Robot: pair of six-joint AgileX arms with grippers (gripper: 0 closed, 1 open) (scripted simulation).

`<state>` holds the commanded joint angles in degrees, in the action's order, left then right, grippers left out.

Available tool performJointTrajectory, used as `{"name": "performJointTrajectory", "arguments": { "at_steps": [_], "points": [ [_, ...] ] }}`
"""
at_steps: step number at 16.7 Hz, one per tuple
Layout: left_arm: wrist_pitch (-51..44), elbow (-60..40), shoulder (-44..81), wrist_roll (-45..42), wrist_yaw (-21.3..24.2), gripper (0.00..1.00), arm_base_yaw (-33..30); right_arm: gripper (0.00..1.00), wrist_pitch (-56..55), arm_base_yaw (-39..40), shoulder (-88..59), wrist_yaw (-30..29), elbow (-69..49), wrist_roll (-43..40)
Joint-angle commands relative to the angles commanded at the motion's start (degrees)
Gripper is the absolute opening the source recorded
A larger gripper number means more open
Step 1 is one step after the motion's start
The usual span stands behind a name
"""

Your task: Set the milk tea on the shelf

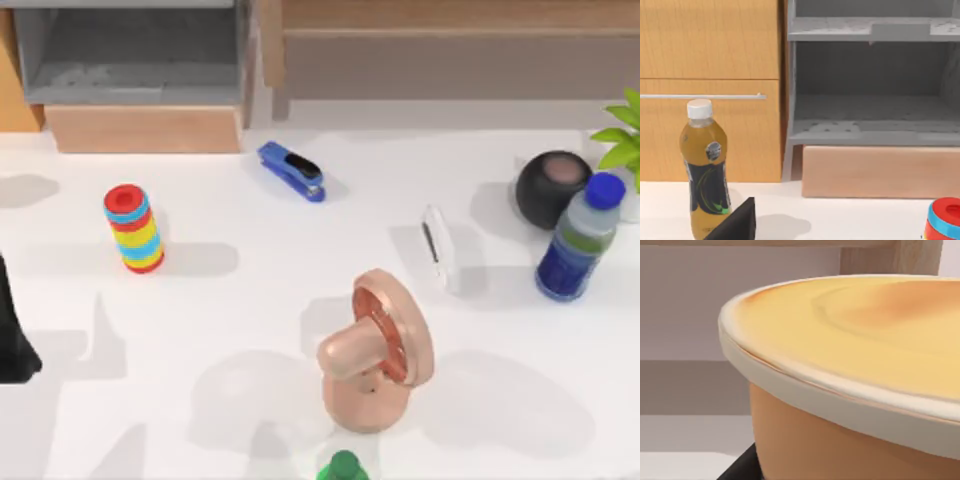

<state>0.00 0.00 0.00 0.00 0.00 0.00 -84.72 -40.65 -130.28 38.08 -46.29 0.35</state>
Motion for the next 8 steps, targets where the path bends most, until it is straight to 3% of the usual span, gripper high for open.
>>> {"name": "performJointTrajectory", "arguments": {
  "at_steps": [8],
  "points": [
    [0.0, 0.0, 0.0, 0.0, 0.0, 1.00, 0.0, 0.00, 1.2, 0.3, 2.1, -0.2, -0.4, 0.1]
  ]
}}
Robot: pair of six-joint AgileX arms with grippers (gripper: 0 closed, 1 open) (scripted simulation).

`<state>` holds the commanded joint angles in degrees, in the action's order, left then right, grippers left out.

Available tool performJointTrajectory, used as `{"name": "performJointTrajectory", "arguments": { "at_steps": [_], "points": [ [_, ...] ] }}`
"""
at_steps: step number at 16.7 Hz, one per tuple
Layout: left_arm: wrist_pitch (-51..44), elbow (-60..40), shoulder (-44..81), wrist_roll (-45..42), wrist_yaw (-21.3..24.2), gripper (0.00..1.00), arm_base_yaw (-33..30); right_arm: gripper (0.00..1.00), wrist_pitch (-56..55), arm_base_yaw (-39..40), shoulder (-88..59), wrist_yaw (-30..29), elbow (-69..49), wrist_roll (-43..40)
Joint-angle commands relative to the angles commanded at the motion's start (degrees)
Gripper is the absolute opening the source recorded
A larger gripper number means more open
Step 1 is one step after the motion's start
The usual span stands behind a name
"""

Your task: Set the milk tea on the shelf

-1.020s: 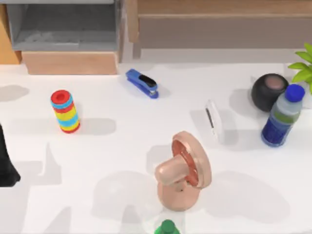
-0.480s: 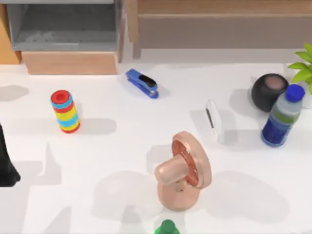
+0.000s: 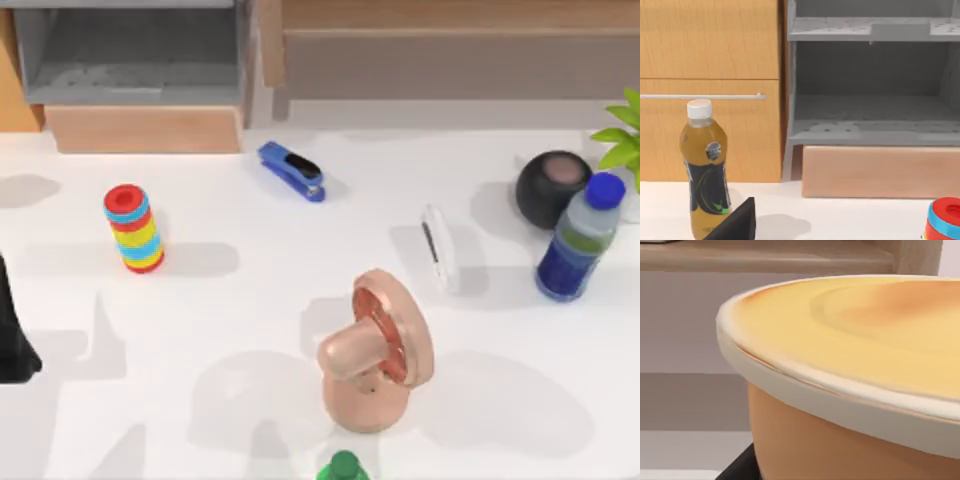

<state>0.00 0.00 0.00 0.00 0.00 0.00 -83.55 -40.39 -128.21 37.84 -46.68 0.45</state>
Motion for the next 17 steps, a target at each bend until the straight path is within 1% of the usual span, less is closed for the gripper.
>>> {"name": "performJointTrajectory", "arguments": {
  "at_steps": [3, 7, 11, 17],
  "points": [
    [0.0, 0.0, 0.0, 0.0, 0.0, 1.00, 0.0, 0.00, 0.5, 2.6, 4.0, -2.6, -2.1, -0.1],
    [0.0, 0.0, 0.0, 0.0, 0.0, 1.00, 0.0, 0.00, 4.5, 9.9, 11.6, -9.4, -4.8, -0.2],
    [0.0, 0.0, 0.0, 0.0, 0.0, 1.00, 0.0, 0.00, 12.2, 21.1, 17.7, -19.3, -7.9, -0.3],
    [0.0, 0.0, 0.0, 0.0, 0.0, 1.00, 0.0, 0.00, 27.6, 40.6, 20.2, -37.4, -14.9, -0.3]
  ]
}}
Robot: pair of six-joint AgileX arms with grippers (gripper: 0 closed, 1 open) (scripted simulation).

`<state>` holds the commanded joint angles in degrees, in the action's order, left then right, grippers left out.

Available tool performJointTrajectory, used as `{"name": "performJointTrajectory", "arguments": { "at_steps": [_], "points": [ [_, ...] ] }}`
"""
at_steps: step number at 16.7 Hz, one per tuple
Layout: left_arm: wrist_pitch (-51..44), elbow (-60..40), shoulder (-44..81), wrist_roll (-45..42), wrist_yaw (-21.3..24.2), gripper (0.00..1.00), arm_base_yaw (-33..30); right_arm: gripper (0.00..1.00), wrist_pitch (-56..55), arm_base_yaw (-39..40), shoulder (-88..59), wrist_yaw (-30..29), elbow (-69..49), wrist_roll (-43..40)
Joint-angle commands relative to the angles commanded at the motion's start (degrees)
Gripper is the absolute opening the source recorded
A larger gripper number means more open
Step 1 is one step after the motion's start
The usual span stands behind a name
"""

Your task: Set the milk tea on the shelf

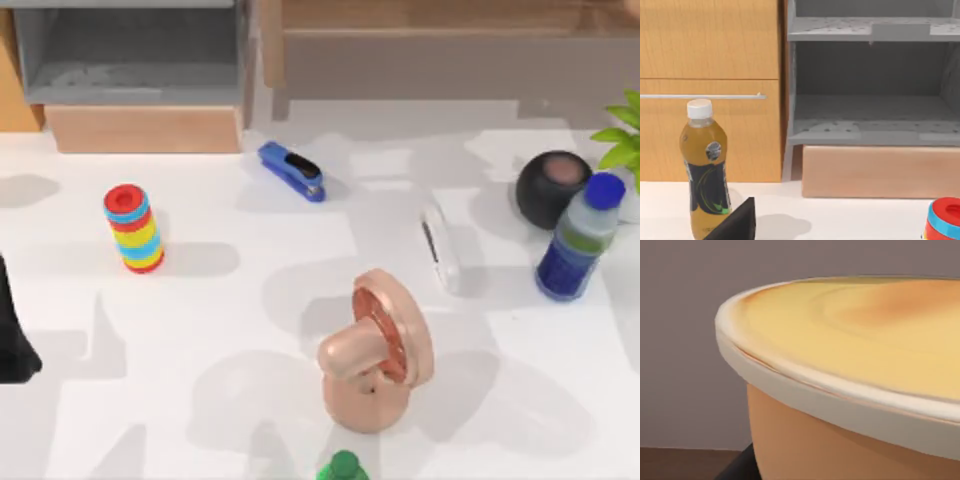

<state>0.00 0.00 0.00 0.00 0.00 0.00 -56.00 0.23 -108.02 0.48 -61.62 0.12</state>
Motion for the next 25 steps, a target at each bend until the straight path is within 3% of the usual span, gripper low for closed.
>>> {"name": "performJointTrajectory", "arguments": {
  "at_steps": [7, 12, 25],
  "points": [
    [0.0, 0.0, 0.0, 0.0, 0.0, 1.00, 0.0, 0.00, 16.4, 18.9, -3.3, -20.3, -12.4, -0.1],
    [0.0, 0.0, 0.0, 0.0, 0.0, 1.00, 0.0, 0.00, 23.1, 26.4, -5.4, -29.1, -19.4, -0.2],
    [0.0, 0.0, 0.0, 0.0, 0.0, 1.00, 0.0, 0.00, 22.8, 26.1, -11.0, -29.1, -25.2, -0.3]
  ]
}}
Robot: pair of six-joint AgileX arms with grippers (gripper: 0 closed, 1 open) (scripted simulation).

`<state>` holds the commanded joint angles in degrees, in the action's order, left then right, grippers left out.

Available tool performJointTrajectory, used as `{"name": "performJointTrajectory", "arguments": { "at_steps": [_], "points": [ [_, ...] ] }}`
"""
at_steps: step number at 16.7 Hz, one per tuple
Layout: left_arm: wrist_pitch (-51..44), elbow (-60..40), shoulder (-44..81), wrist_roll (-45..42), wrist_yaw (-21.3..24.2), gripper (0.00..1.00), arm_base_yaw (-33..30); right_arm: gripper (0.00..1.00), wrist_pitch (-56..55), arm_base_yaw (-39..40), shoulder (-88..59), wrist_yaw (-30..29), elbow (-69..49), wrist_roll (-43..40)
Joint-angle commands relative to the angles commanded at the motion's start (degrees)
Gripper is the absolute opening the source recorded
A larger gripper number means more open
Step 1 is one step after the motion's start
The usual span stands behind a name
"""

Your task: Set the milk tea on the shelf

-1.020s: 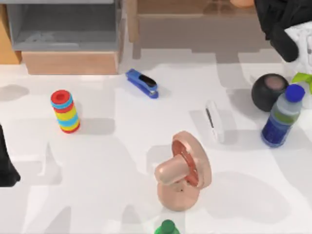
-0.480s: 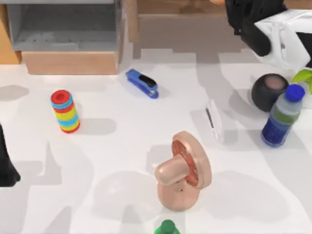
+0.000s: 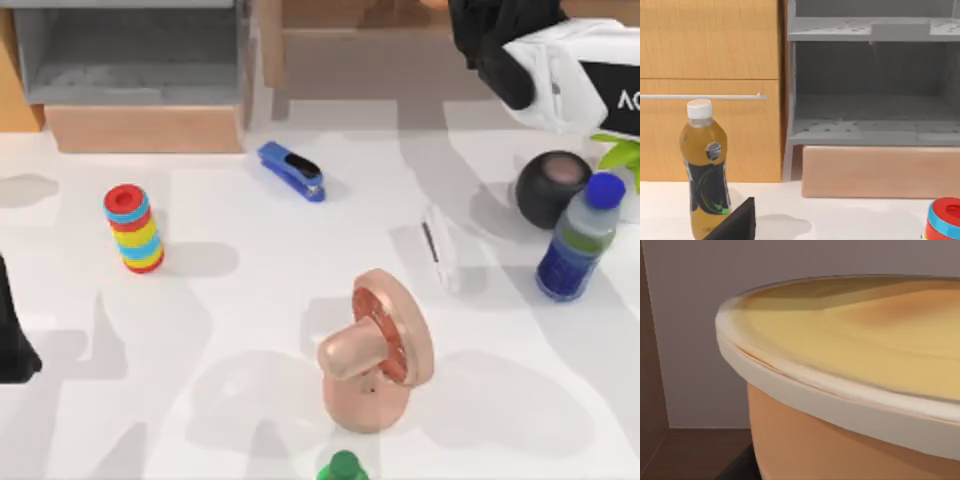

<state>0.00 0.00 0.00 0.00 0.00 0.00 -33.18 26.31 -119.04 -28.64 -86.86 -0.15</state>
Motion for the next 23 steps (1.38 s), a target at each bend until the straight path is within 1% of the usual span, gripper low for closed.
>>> {"name": "performJointTrajectory", "arguments": {
  "at_steps": [3, 7, 20, 21, 23],
  "points": [
    [0.0, 0.0, 0.0, 0.0, 0.0, 1.00, 0.0, 0.00, -0.6, -0.8, -3.8, 0.8, -3.0, 0.0],
    [0.0, 0.0, 0.0, 0.0, 0.0, 1.00, 0.0, 0.00, -0.6, -1.0, -4.2, 0.9, -3.3, -0.1],
    [0.0, 0.0, 0.0, 0.0, 0.0, 1.00, 0.0, 0.98, -0.6, -1.0, -4.2, 0.9, -3.3, -0.1],
    [0.0, 0.0, 0.0, 0.0, 0.0, 1.00, 0.0, 1.00, -0.6, -1.0, -4.2, 0.9, -3.3, -0.1],
    [0.0, 0.0, 0.0, 0.0, 0.0, 1.00, 0.0, 1.00, -0.6, -1.0, -4.2, 0.9, -3.3, -0.1]
  ]
}}
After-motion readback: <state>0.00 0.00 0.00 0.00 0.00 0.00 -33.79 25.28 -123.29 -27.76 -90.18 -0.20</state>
